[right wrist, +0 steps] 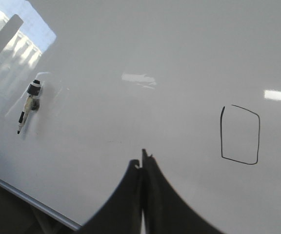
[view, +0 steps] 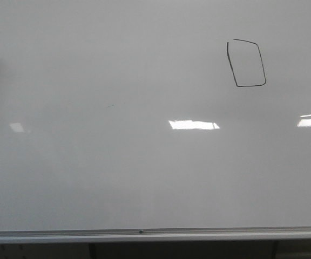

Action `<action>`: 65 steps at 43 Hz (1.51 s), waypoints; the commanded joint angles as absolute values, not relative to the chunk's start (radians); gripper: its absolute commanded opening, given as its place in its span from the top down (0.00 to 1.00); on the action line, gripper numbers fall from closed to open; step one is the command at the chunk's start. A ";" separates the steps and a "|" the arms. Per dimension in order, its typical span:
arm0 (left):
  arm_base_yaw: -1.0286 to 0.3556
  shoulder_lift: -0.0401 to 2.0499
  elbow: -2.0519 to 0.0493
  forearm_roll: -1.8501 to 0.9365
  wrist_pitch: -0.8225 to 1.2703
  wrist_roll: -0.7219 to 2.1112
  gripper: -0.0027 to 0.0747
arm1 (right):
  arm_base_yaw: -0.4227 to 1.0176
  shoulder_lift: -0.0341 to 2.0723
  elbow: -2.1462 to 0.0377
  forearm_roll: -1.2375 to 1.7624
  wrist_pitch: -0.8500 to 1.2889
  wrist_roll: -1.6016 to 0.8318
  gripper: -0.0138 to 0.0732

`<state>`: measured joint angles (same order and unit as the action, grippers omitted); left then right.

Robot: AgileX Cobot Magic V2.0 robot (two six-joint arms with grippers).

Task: Write number 0 on whiteboard

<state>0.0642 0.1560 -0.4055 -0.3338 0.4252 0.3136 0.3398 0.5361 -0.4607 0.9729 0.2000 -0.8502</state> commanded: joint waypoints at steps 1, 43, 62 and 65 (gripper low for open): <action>0.063 0.117 -0.369 -0.245 0.308 0.170 0.99 | 0.338 0.538 -0.487 0.988 0.154 -0.859 0.92; 0.063 -0.023 0.027 -0.038 0.000 -0.014 0.99 | 0.338 0.540 -0.487 0.988 0.170 -0.859 0.92; 0.063 -0.023 0.027 -0.038 0.000 -0.014 0.99 | 0.338 0.540 -0.487 0.988 0.170 -0.859 0.92; 0.063 -0.023 0.027 -0.038 0.000 -0.014 0.99 | 0.338 0.540 -0.487 0.988 0.170 -0.859 0.92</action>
<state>0.0642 -0.0041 0.0051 -0.0359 0.0848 0.0000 0.3398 0.5361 -0.4601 0.9729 0.2107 -0.8502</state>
